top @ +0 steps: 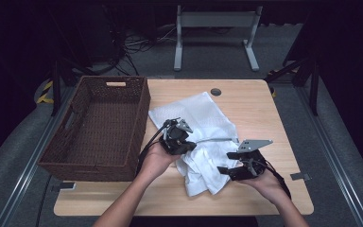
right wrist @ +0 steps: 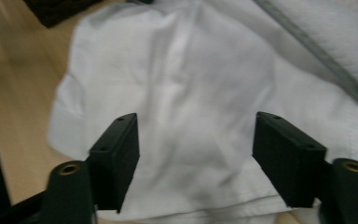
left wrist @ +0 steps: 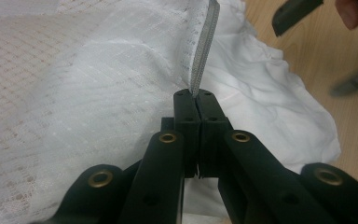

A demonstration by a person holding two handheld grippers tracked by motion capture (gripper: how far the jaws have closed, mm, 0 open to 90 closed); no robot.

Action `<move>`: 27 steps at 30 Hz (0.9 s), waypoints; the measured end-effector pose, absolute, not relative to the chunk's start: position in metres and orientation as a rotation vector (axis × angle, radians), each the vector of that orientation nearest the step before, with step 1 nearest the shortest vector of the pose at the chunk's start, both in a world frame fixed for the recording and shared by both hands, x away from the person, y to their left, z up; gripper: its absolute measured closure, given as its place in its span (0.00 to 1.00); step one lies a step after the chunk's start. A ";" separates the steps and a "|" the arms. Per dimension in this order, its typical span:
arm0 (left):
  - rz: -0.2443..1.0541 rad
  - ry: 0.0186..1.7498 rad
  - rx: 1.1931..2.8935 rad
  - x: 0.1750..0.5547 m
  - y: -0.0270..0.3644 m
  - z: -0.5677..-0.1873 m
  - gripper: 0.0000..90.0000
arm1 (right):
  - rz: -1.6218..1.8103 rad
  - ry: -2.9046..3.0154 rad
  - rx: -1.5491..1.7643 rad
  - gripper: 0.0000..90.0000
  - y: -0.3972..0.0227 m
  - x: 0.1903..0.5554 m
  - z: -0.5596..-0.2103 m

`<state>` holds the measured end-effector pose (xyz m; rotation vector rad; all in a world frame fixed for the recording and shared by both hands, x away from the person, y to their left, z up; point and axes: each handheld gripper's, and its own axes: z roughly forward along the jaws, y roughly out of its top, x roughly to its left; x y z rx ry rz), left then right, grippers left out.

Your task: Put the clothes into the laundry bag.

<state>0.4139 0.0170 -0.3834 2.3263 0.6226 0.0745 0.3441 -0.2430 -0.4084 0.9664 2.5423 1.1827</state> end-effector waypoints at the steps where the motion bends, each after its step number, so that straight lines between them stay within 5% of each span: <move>1: 0.074 0.625 2.326 0.414 0.017 -0.384 0.99 | 1.194 2.560 0.950 0.24 -0.237 0.341 -0.409; 12: 0.065 0.638 2.326 0.414 0.018 -0.387 0.99 | 1.170 2.531 0.948 0.14 -0.169 0.333 -0.425; 21: 0.058 0.645 2.328 0.415 0.020 -0.389 0.99 | 1.043 2.515 0.950 0.77 -0.165 0.342 -0.446; 27: 0.052 0.630 2.319 0.414 0.020 -0.387 0.99 | 1.079 2.439 0.947 0.88 -0.175 0.343 -0.435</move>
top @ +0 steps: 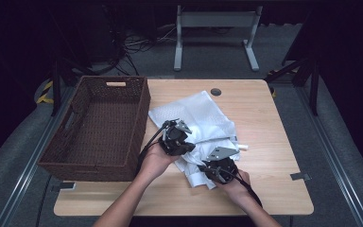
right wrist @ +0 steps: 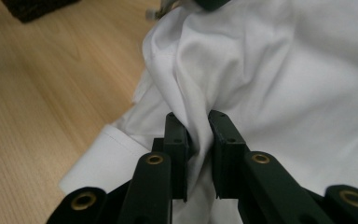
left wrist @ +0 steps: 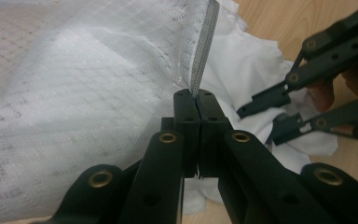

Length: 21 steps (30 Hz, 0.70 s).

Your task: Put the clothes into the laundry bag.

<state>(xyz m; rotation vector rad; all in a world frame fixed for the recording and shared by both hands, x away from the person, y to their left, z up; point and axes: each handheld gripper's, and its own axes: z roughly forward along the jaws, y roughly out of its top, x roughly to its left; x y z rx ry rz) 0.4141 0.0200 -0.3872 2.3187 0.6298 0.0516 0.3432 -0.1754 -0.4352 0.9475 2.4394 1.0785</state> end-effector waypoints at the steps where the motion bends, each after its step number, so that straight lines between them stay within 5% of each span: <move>1: 0.048 0.627 2.315 0.414 0.020 -0.386 0.99 | 1.095 2.416 0.953 0.89 -0.178 0.344 -0.432; 21: -0.138 0.452 2.163 0.394 0.013 -0.355 0.99 | 1.376 2.183 0.991 0.89 -0.208 0.366 -0.399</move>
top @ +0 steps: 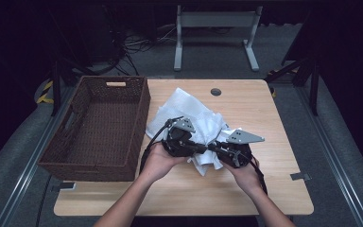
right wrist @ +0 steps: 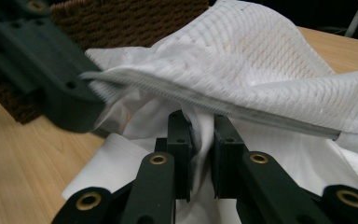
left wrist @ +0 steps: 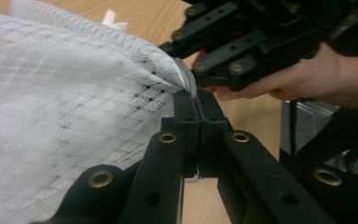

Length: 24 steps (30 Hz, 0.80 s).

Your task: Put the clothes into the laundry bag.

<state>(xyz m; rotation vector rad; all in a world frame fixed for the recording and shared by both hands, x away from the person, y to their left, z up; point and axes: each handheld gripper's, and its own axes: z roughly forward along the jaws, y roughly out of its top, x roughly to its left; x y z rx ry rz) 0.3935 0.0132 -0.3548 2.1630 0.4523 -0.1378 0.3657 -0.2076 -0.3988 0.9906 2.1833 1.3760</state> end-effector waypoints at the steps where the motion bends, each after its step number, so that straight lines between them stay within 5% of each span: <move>1: -0.138 0.452 2.163 0.394 0.013 -0.355 0.99 | 1.394 2.179 0.993 0.89 -0.206 0.367 -0.398; 12: -0.230 0.439 2.156 0.391 0.011 -0.364 0.99 | 1.422 2.104 1.038 0.88 -0.197 0.383 -0.414; 24: -0.149 0.525 2.182 0.400 0.021 -0.372 0.99 | 1.354 2.313 0.941 0.41 -0.234 0.365 -0.405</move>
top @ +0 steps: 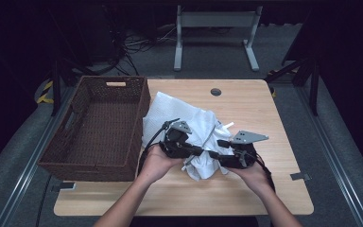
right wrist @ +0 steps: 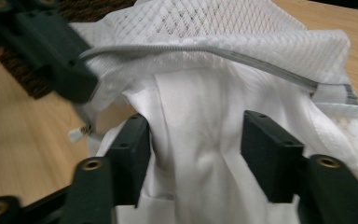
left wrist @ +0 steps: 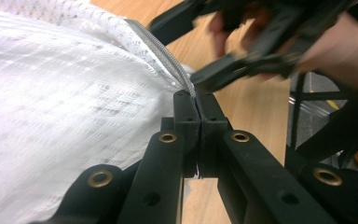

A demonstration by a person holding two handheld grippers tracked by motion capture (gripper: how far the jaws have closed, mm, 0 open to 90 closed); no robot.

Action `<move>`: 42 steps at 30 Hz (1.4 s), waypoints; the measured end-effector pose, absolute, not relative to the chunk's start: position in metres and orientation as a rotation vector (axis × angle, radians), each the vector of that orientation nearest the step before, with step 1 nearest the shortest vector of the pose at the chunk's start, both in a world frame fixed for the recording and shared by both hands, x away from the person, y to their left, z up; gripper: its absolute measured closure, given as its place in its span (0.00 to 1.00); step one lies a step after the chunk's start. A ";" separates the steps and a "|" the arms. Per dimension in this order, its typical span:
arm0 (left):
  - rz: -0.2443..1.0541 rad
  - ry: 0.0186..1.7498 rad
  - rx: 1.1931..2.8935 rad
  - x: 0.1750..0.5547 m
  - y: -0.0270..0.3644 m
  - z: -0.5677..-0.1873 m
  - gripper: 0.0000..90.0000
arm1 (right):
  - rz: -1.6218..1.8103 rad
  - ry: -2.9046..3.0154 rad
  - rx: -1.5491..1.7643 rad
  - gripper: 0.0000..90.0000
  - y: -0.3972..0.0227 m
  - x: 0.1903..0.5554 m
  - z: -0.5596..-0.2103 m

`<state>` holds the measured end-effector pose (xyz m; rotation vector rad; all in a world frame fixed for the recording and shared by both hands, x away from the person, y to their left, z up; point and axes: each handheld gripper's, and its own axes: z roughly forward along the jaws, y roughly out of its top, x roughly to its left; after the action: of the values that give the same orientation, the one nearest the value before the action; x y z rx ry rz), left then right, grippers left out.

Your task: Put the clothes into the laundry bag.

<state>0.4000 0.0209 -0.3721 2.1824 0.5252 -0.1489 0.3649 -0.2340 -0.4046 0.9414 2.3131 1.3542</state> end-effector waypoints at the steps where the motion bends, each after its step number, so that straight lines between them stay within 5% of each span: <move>1: -0.146 0.528 2.183 0.400 0.021 -0.373 0.99 | 1.346 2.318 0.924 0.34 -0.246 0.360 -0.402; 7: -0.138 0.537 2.197 0.398 0.023 -0.376 0.99 | 1.194 2.476 0.846 0.15 -0.259 0.351 -0.423; 12: -0.128 0.548 2.216 0.398 0.023 -0.381 0.99 | 0.990 2.608 0.742 0.09 -0.239 0.354 -0.450; 27: -0.108 0.536 2.296 0.395 0.020 -0.394 0.99 | 0.996 2.552 0.707 0.86 -0.217 0.359 -0.462; 42: -0.118 0.423 2.247 0.388 0.013 -0.378 0.99 | 1.418 2.375 0.763 0.94 -0.222 0.361 -0.427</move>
<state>0.3876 0.0131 -0.3783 2.2468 0.4227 -0.1182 0.3608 -0.2216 -0.4269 0.7627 2.3746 1.4176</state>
